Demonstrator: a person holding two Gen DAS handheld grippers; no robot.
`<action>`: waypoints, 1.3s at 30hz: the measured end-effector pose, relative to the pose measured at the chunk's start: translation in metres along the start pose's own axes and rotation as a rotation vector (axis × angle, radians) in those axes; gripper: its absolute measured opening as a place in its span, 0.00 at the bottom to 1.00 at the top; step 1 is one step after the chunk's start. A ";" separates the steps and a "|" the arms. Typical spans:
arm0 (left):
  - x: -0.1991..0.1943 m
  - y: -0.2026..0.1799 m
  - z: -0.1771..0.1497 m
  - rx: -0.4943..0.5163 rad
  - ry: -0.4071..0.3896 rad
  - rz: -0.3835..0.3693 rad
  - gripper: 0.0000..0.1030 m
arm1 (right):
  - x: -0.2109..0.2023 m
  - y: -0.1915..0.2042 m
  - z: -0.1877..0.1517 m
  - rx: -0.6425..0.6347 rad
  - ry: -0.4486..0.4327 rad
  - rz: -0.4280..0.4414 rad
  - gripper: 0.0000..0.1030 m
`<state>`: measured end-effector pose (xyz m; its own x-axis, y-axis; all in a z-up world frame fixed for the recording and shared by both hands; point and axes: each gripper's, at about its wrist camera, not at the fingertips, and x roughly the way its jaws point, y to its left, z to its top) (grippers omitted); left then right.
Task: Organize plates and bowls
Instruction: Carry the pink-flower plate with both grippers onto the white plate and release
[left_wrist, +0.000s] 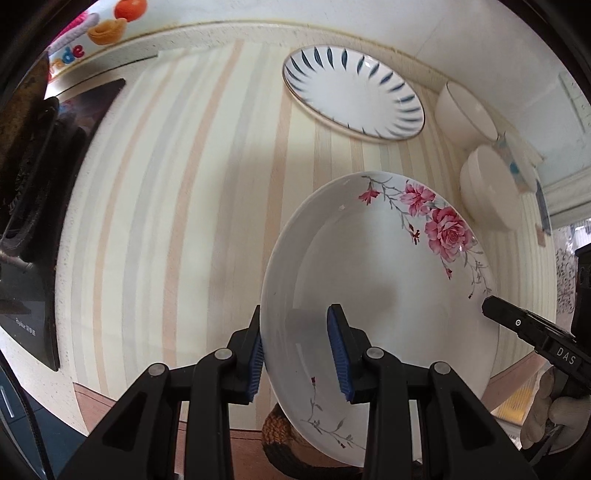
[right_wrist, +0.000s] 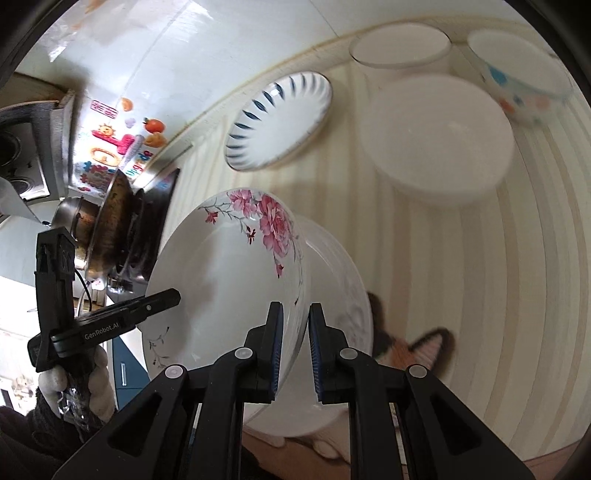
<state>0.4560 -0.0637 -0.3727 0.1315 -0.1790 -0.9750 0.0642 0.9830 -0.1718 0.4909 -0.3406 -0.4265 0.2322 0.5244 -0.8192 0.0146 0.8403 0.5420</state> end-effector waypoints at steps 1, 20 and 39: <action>0.002 0.000 0.000 0.003 0.007 0.002 0.29 | 0.002 -0.003 -0.001 0.005 0.007 -0.002 0.15; 0.039 -0.009 -0.010 0.011 0.083 0.060 0.29 | 0.025 -0.017 -0.011 0.048 0.101 -0.028 0.15; 0.040 -0.011 -0.010 0.027 0.084 0.066 0.29 | 0.007 -0.013 -0.012 0.036 0.130 -0.098 0.17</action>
<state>0.4511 -0.0811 -0.4115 0.0534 -0.1087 -0.9926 0.0849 0.9910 -0.1039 0.4806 -0.3460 -0.4410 0.1001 0.4551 -0.8848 0.0667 0.8842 0.4624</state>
